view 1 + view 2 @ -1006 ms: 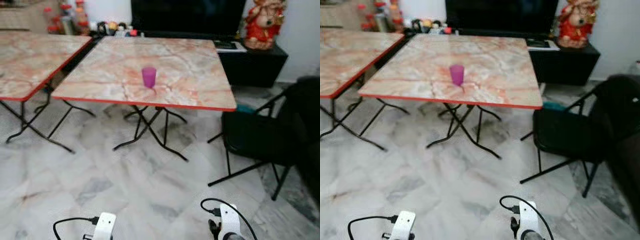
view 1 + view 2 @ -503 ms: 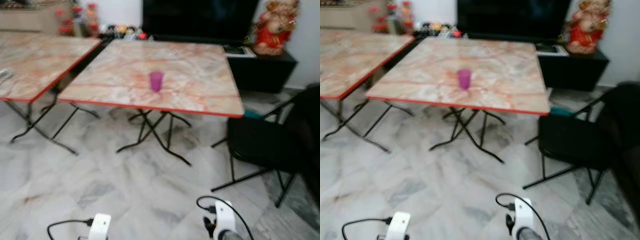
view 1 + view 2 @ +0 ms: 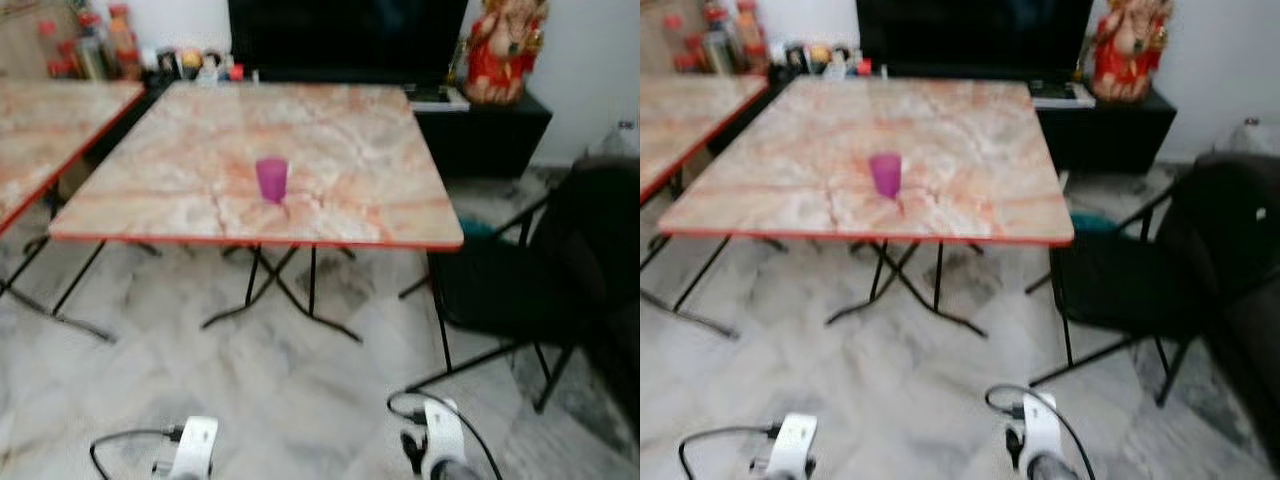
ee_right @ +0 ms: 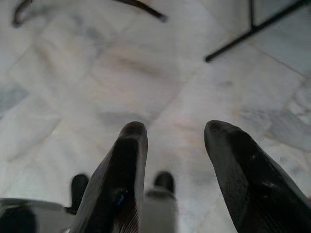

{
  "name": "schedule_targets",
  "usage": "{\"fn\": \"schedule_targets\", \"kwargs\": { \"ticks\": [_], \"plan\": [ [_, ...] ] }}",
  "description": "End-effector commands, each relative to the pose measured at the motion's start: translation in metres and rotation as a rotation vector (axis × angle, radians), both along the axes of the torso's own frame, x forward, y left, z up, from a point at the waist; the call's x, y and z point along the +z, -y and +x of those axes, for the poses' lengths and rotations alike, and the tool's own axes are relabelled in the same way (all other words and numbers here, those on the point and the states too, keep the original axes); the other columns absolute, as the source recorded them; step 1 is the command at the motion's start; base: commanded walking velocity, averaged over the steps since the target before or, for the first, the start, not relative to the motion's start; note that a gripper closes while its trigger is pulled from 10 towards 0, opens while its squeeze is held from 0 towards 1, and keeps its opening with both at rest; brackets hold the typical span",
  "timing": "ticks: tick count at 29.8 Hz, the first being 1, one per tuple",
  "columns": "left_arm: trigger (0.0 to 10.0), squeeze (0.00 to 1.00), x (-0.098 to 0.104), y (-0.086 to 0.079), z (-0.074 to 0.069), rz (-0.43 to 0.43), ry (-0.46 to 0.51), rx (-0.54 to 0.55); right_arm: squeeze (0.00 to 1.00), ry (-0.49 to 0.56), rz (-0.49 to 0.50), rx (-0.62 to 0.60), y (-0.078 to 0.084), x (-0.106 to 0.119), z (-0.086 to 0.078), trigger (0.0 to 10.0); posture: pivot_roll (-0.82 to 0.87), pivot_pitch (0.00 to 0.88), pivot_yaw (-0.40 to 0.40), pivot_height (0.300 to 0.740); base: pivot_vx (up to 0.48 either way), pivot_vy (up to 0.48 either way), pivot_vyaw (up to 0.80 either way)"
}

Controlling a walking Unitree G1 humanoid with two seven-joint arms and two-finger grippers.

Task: Setting the table

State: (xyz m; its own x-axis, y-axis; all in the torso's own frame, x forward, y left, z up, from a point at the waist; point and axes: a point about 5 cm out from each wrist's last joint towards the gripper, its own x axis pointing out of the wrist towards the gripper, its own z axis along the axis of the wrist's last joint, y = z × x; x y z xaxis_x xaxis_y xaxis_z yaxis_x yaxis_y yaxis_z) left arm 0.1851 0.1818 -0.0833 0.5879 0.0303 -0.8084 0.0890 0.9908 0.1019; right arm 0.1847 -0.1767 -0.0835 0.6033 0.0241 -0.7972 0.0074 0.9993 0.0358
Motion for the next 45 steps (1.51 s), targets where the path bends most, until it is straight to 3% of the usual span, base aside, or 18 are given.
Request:
{"fn": "schedule_targets", "kwargs": {
  "ticks": [1,21,35,45],
  "plan": [
    [10.0,0.00,-0.0013,0.0023,-0.0019,-0.005,-0.010,-0.008,0.00,0.020,-0.007,-0.001,0.0015,0.0035,0.0066,10.0,-0.03,0.000,-0.052,0.740,0.371,0.000,0.00],
    [10.0,0.00,-0.0021,0.0072,-0.0027,-0.008,-0.010,-0.007,0.00,0.023,-0.006,0.017,0.0025,0.0049,0.0093,10.0,-0.03,0.000,-0.069,0.740,0.413,0.000,-0.13],
    [10.0,0.00,-0.0019,0.0062,-0.0024,0.005,-0.010,-0.012,0.00,0.017,-0.002,0.020,0.0015,0.0039,0.0076,10.0,-0.03,0.000,-0.064,0.740,0.331,-0.343,0.00],
    [10.0,0.00,-0.0041,0.0005,-0.0081,0.020,-0.025,0.026,0.00,0.016,0.003,0.032,-0.0010,0.0041,0.0085,10.0,-0.02,0.000,-0.069,0.740,0.000,0.000,0.00]
  ]
}}
